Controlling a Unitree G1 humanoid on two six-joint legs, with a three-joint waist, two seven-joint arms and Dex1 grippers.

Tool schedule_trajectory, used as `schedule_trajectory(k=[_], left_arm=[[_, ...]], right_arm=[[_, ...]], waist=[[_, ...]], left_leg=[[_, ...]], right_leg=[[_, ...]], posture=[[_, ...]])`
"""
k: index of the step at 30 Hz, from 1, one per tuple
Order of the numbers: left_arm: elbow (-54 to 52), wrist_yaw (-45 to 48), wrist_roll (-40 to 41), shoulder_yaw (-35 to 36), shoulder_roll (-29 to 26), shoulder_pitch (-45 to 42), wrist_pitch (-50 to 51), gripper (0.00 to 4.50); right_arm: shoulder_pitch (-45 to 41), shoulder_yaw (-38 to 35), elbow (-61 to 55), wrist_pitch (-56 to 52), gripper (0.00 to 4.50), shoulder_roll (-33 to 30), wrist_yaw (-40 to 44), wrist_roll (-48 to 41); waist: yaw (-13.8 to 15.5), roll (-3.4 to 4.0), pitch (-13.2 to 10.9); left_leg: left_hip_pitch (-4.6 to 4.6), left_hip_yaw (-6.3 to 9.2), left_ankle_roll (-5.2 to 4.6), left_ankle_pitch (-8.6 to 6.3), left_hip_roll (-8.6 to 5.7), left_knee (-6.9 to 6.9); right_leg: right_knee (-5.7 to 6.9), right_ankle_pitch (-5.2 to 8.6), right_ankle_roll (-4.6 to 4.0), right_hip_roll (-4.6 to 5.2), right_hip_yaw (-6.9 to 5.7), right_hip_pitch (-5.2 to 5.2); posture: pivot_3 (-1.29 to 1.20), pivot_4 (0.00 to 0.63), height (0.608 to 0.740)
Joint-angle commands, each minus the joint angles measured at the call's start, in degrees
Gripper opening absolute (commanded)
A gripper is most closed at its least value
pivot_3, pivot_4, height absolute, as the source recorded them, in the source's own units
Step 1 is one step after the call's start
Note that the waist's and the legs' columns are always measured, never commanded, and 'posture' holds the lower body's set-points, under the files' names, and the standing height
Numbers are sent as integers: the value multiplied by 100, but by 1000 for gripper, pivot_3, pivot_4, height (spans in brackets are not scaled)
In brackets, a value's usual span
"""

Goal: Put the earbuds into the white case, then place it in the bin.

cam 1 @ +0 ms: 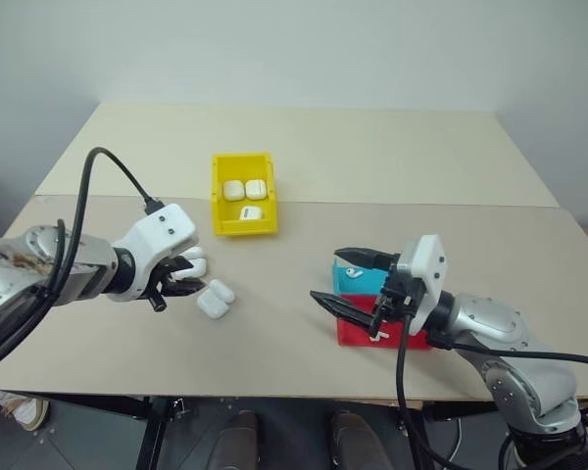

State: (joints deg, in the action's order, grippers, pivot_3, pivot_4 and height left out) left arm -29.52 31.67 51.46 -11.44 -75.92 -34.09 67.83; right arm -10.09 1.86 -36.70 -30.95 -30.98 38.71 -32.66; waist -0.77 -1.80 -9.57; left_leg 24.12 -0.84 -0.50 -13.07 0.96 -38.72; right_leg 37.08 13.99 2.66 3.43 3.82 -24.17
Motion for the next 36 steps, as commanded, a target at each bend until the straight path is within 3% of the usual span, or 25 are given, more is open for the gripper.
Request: schedule_trajectory(k=[1, 4, 8, 12, 21, 36], left_arm=[[-42, 300, -138, -18, 4, -334, 570, 3581], [32, 440, -169, -176, 120, -584, 1115, 4467], [131, 512, -225, -269, 413, -873, 1696, 4467], [1124, 77, 217, -947, 889, -1668, 2467, 4467], [1735, -745, 1096, -1955, 1270, -2481, 2467, 4467], [2128, -1590, 1214, -2577, 1756, -2693, 2467, 4467]], right_arm=[[-13, -62, -115, 182, 4500, -5, 24, 10], [11, -65, -136, 188, 4500, -20, 25, 2], [25, -85, -156, 173, 4500, -38, 29, -30], [35, -102, -163, 165, 4500, -59, 45, -45], [55, -126, -216, 134, 4500, -108, 20, -52], [141, -137, -290, 12, 4500, -513, 443, -267]], waist=[[0, 0, 0], [-2, 0, 0], [-2, 0, 0], [8, 0, 0], [-18, -1, 0], [-4, -1, 0]], left_leg=[[2, 0, -1, 0, 0, 0], [2, 1, -2, -1, -1, 0], [1, 2, -2, -1, 0, -2], [1, 8, -2, -1, -2, -8], [6, 40, -4, -2, 0, -7], [5, 50, -4, -2, -4, -10]], right_leg=[[0, 0, 0, 0, 0, -2], [0, 1, 1, -1, 0, -2], [3, 1, 1, -1, 0, -1], [4, 1, 2, -1, -6, 4], [8, 1, 2, -1, 2, -7], [8, 1, 2, 1, 1, -3]], posture=[[0, 150, 740], [0, 150, 740], [0, 150, 740], [0, 150, 740], [0, 150, 740], [0, 150, 740]])
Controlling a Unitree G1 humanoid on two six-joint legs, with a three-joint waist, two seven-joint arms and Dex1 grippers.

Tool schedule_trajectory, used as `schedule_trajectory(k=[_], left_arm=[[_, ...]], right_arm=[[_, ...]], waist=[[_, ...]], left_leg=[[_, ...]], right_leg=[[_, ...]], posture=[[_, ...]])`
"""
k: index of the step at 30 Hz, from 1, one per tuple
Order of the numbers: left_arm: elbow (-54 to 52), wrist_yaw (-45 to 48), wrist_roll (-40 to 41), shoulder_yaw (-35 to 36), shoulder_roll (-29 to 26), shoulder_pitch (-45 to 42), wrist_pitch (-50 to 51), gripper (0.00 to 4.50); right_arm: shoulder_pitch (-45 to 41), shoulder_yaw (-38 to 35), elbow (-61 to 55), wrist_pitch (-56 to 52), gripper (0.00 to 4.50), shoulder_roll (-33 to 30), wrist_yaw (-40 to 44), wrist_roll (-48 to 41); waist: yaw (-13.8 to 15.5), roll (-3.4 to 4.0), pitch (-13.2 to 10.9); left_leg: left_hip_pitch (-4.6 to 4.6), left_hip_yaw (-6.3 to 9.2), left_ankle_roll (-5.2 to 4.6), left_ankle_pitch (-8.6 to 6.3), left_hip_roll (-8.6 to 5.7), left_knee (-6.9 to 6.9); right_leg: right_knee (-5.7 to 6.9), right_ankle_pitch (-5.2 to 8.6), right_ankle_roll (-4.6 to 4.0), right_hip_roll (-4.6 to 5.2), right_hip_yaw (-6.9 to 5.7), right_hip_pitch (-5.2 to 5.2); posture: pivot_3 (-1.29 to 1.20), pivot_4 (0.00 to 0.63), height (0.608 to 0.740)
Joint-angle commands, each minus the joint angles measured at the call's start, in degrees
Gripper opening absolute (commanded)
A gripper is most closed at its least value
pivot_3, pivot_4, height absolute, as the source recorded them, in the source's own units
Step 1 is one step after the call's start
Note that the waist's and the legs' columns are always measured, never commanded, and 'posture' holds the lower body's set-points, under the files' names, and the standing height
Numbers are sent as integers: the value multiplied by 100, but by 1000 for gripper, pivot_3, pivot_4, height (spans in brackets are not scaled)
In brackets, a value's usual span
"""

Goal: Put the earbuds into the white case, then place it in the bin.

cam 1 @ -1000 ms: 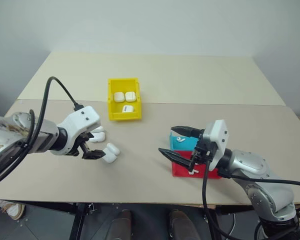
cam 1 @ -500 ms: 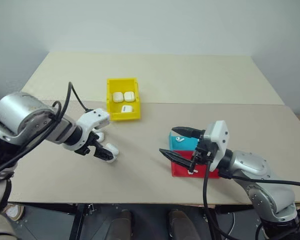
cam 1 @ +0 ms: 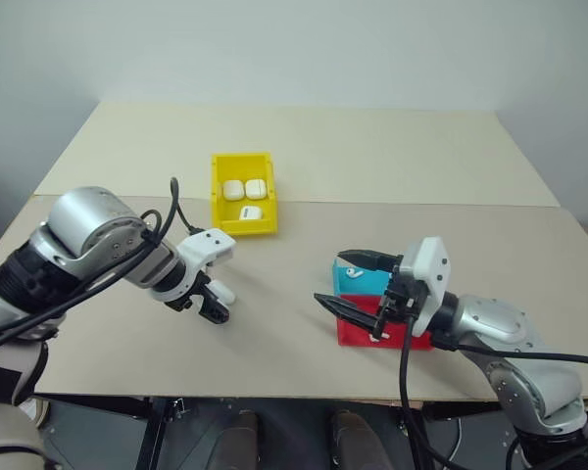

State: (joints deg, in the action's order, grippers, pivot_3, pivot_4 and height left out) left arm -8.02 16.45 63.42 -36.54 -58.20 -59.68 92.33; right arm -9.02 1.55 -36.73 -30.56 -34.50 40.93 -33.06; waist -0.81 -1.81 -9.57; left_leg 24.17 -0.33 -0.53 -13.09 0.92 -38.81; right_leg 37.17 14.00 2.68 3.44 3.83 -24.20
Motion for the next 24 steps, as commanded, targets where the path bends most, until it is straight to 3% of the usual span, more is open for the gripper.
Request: schedule_trajectory(k=[1, 24], left_arm=[[-25, -85, 16, -108, -16, -136, 17, 4467], [-14, -298, -429, -268, 255, 56, 17, 4467]], right_arm=[[65, -113, -301, -16, 4500, -228, 304, -256], [201, -104, -257, 149, 4500, -431, 693, -213]], waist=[[0, 0, 0], [4, 0, 0]], left_leg=[[0, 0, 0, 0, 0, 0], [-3, 3, 0, 0, -2, -3]], right_leg=[[0, 0, 0, 0, 0, 0], [2, 0, 0, 0, -1, 4]], posture=[[0, 150, 740], [0, 150, 740]])
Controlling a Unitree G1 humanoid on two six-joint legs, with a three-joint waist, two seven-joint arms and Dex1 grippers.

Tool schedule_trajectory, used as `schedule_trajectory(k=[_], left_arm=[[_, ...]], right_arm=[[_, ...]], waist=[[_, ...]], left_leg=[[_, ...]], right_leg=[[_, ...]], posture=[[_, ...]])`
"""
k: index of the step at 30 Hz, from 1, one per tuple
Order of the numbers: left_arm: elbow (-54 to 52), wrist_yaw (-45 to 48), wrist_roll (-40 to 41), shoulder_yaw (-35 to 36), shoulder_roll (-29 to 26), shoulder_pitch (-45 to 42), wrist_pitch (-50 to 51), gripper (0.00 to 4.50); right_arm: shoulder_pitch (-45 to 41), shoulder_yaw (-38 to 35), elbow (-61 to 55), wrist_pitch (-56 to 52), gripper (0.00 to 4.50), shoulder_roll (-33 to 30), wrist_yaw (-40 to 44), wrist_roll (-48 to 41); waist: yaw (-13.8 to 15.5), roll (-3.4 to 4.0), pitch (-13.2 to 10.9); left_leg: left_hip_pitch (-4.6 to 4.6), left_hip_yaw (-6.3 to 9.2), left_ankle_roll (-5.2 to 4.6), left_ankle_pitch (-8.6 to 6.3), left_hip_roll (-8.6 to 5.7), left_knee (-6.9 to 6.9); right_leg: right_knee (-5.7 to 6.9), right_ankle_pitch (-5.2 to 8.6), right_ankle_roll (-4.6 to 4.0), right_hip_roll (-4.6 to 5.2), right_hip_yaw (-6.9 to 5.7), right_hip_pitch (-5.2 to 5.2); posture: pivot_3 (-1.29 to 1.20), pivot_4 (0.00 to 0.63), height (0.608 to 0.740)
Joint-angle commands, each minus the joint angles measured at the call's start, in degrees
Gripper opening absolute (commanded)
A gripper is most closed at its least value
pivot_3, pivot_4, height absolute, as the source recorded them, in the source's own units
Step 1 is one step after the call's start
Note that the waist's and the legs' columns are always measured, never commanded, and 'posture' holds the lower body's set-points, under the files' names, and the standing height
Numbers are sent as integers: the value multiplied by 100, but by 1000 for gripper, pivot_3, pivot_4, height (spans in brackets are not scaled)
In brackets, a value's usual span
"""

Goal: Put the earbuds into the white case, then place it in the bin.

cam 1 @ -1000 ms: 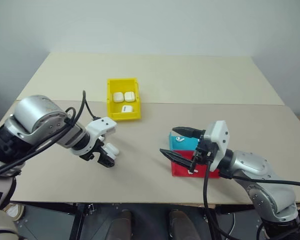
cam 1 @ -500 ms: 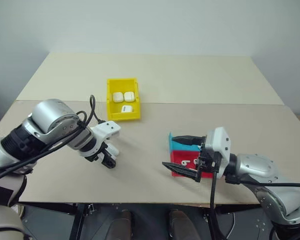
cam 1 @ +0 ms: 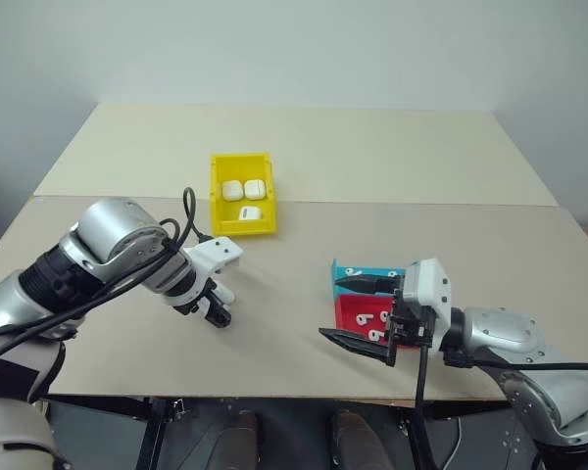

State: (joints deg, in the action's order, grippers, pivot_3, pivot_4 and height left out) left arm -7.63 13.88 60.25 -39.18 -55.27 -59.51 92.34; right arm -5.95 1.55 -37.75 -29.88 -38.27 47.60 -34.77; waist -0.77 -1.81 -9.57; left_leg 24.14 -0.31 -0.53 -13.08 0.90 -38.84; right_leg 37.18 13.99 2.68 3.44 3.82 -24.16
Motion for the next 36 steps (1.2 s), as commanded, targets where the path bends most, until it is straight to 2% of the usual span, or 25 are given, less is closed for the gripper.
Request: schedule_trajectory(k=[1, 4, 7, 8, 14, 17, 19, 21, 22, 24, 26, 28, 30, 33, 36], left_arm=[[-13, -70, -98, 10, -26, 50, 16, 4467], [11, -137, -131, 134, 31, 119, 16, 3869], [-108, -87, -122, 173, 2, 133, 16, 2871], [-131, -82, -110, 179, -21, 136, 16, 2755], [-248, -136, -168, 370, -178, 273, 16, 2756], [-628, 22, -250, 1033, -356, 606, 16, 2756], [-765, 107, -203, 1854, -386, 926, 16, 2756], [-1316, 273, -268, 2929, -478, 1734, -858, 2756], [-1687, 346, -427, 3594, -367, 2359, -1558, 2756], [-2152, 426, -691, 4481, -39, 3238, -2521, 2756], [-2298, 805, -933, 4778, 225, 3705, -3301, 2756], [-2303, 1113, -1203, 4903, 717, 4045, -4201, 2756], [-2132, 1246, -1229, 4922, 1253, 4107, -4654, 2756], [-1403, 1930, -245, 5284, 2481, 3836, -5178, 2756], [-1079, 2406, -226, 5106, 2849, 3548, -5295, 2756]], right_arm=[[-123, -106, -165, 65, 4500, -60, 15, -58], [-163, -105, -194, 28, 4500, -77, -17, -100], [-169, -101, -200, 25, 4500, -82, -24, -108], [-171, -100, -201, 26, 4500, -81, -26, -108], [-164, -103, -222, 21, 4500, -85, -33, -118], [-138, -115, -230, 35, 4500, -97, -21, -115], [-108, -136, -233, 50, 4500, -114, -15, -109], [-68, -173, -217, 86, 4500, -136, -4, -83], [-53, -198, -201, 98, 4500, -147, -1, -73], [-24, -257, -175, 121, 4500, -167, 16, -68], [-11, -338, -149, 134, 4500, -192, 19, -87], [-33, -417, -130, 118, 4500, -214, 3, -108], [-109, -493, -109, 76, 4500, -271, -13, -80], [-160, -678, -21, 88, 4500, -467, 70, -60], [-145, -841, 64, 109, 4500, -656, 149, -27]], waist=[[0, 0, 0], [0, 0, 0], [0, 0, 0], [0, 0, 0], [-16, 0, 0], [-27, 0, 0], [-23, 0, 0], [-15, 1, 0], [-29, 4, 2], [-6, 4, 2], [26, 3, 2], [85, 7, 5], [132, 6, 5], [152, 8, 6], [133, 3, 8]], left_leg=[[0, 0, 0, 0, 0, 0], [-3, 0, 0, 0, 0, 1], [-3, 0, 0, 0, 0, 0], [-3, 0, 0, 0, 0, 0], [-2, 0, 0, 0, 1, 2], [-3, 0, 0, 0, 2, 2], [-1, 1, 0, 0, 3, 2], [0, 2, 0, 0, 4, 2], [0, 2, 0, 0, 4, 2], [-7, -1, 0, 0, 5, 8], [-7, -1, 1, 0, 6, 9], [-8, 1, 2, 1, 5, 7], [-25, -13, 2, 1, 1, 5], [-45, -41, 1, 0, 2, 5], [-47, -38, -1, -1, 5, 4]], right_leg=[[0, 0, 0, 0, 0, 0], [0, 0, 0, 0, 0, 1], [0, 0, 0, 0, 0, 2], [0, 0, 0, 0, 1, 2], [0, 0, 0, 0, 1, 0], [1, 0, 0, 0, 2, -1], [0, 0, 0, -1, 2, -3], [-1, 0, -1, -1, -2, -3], [-1, 0, -1, 2, -1, -3], [0, 0, -3, 9, 7, 0], [-2, -1, -5, 13, 4, 0], [-7, -5, -8, 11, -4, 7], [-14, -6, -6, 13, -3, 30], [-28, -7, -4, 12, -11, 62], [-37, -8, -3, 7, -20, 73]], posture=[[0, 150, 740], [0, 150, 740], [0, 150, 740], [0, 150, 740], [0, 150, 740], [0, 150, 740], [0, 150, 740], [0, 150, 740], [0, 150, 740], [0, 150, 740], [0, 150, 740], [0, 150, 740], [0, 150, 740], [0, 150, 740], [0, 150, 740]])
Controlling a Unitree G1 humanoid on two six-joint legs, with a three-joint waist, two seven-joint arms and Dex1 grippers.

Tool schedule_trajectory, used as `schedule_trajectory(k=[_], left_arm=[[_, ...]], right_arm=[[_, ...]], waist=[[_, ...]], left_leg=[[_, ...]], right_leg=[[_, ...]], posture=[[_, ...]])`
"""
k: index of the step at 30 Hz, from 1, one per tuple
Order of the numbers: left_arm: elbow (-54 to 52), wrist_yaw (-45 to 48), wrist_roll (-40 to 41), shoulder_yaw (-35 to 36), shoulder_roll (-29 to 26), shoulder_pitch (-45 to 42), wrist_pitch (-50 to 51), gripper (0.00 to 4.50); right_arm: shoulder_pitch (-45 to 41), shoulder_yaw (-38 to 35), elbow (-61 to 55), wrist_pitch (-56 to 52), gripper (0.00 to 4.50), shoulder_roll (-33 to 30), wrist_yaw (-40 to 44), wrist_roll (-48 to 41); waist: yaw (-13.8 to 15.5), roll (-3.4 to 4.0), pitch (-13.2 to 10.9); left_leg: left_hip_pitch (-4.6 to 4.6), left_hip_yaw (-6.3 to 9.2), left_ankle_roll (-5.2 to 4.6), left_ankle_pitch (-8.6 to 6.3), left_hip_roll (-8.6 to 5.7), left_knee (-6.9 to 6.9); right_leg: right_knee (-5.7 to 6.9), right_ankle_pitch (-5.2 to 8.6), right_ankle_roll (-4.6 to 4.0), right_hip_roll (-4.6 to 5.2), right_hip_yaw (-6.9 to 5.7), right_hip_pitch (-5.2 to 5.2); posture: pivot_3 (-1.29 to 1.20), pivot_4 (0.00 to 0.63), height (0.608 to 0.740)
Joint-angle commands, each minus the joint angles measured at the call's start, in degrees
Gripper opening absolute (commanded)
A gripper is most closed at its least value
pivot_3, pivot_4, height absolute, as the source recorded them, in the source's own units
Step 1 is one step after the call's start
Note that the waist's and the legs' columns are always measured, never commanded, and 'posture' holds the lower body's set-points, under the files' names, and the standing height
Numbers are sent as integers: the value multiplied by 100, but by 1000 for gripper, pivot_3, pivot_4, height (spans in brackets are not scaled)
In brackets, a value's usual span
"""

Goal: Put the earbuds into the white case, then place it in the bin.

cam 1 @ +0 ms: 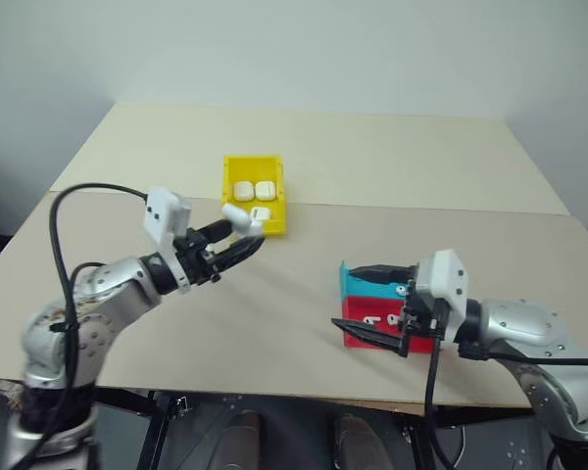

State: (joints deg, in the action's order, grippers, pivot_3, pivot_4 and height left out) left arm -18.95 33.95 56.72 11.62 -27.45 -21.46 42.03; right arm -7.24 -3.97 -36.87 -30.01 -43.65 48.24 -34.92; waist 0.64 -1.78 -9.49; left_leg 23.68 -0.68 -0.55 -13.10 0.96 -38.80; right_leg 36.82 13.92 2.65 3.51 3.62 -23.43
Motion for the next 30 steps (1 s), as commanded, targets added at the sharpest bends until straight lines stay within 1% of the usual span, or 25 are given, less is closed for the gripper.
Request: schedule_trajectory(k=[1, 2, 4, 5, 7, 8, 10, 15, 18, 21, 24, 27, 30], left_arm=[[223, 910, -150, -199, 142, -354, -610, 2756], [358, 1356, -431, -420, 236, -438, -989, 2756], [653, 2175, -742, -742, 361, -651, -1494, 2756], [739, 2398, -804, -823, 396, -728, -1601, 2756], [978, 3043, -1091, -1023, 501, -851, -2178, 2756], [1057, 3220, -1207, -1087, 542, -886, -2372, 2756], [1138, 3589, -1214, -1127, 630, -970, -2599, 2756], [967, 3754, -1218, -1207, 790, -1012, -2736, 2756], [880, 3803, -1278, -1300, 813, -974, -2757, 2756], [792, 3792, -1382, -1412, 807, -870, -2750, 2756], [624, 3682, -1461, -1510, 789, -788, -2698, 2756], [435, 3507, -1550, -1583, 792, -693, -2698, 2756], [245, 3393, -1600, -1626, 765, -569, -2694, 2756]], right_arm=[[-40, -343, 18, 106, 4500, -205, 120, -3], [-37, -430, 77, 109, 4500, -306, 192, 3], [-60, -517, 204, 119, 4500, -533, 289, 112], [-58, -552, 254, 136, 4500, -617, 328, 146], [-59, -597, 358, 121, 4500, -824, 427, 228], [-50, -615, 390, 114, 4500, -901, 469, 253], [-36, -575, 397, -84, 4500, -1249, 497, 450], [-148, -446, 406, -695, 4500, -2026, 559, 631], [-485, -65, 465, -1033, 4500, -2425, 878, 624], [-608, 333, 509, -750, 3920, -2673, 1275, 906], [-987, 868, 702, -799, 2979, -2601, 1211, 1347], [-1341, 1377, 903, -721, 2979, -2586, 1441, 1710], [-1829, 2042, 1014, -914, 2979, -2390, 1581, 2132]], waist=[[-20, 0, 0], [-27, 4, 2], [-25, 5, 3], [-26, 5, 3], [-34, 5, 3], [-41, 5, 3], [-61, 7, 3], [-78, 8, 3], [-111, 8, 4], [-131, 8, 4], [-137, 8, 3], [-144, 8, 3], [-156, 9, 3]], left_leg=[[0, 1, -2, -2, -1, 1], [-1, 0, -5, -3, -1, 3], [-2, -3, -5, -3, -4, 2], [-2, -3, -5, -3, -4, 2], [-6, -4, -6, -3, -3, 1], [-6, -4, -6, -3, -2, 1], [-13, -3, -6, -3, -1, 2], [-13, -2, -9, -5, 1, 1], [-14, 0, -9, -5, 2, 1], [-19, 2, -9, -5, 3, 2], [-18, 2, -10, -6, 3, 2], [-21, 2, -10, -6, 3, 1], [-23, 2, -10, -6, 6, 3]], right_leg=[[0, 0, 0, -1, 1, 0], [-1, 1, 0, -2, 2, 0], [-4, 1, 1, -2, 4, 2], [-6, 1, 1, -2, 3, 6], [-6, 1, 1, -3, 4, 8], [-6, 1, 0, -5, 3, 9], [-5, 1, 0, -7, 3, 12], [-6, 2, 2, -5, 5, 15], [-4, 2, 2, -6, 5, 15], [-6, 3, 3, -6, 3, 20], [-8, 4, 4, -5, 4, 18], [-5, 4, 4, -5, 8, 17], [-5, 4, 3, -7, 8, 16]], posture=[[0, 150, 740], [0, 150, 740], [0, 150, 740], [0, 150, 740], [0, 150, 740], [0, 150, 740], [0, 150, 740], [0, 150, 740], [0, 150, 740], [0, 150, 740], [0, 150, 740], [0, 150, 740], [0, 150, 740]])
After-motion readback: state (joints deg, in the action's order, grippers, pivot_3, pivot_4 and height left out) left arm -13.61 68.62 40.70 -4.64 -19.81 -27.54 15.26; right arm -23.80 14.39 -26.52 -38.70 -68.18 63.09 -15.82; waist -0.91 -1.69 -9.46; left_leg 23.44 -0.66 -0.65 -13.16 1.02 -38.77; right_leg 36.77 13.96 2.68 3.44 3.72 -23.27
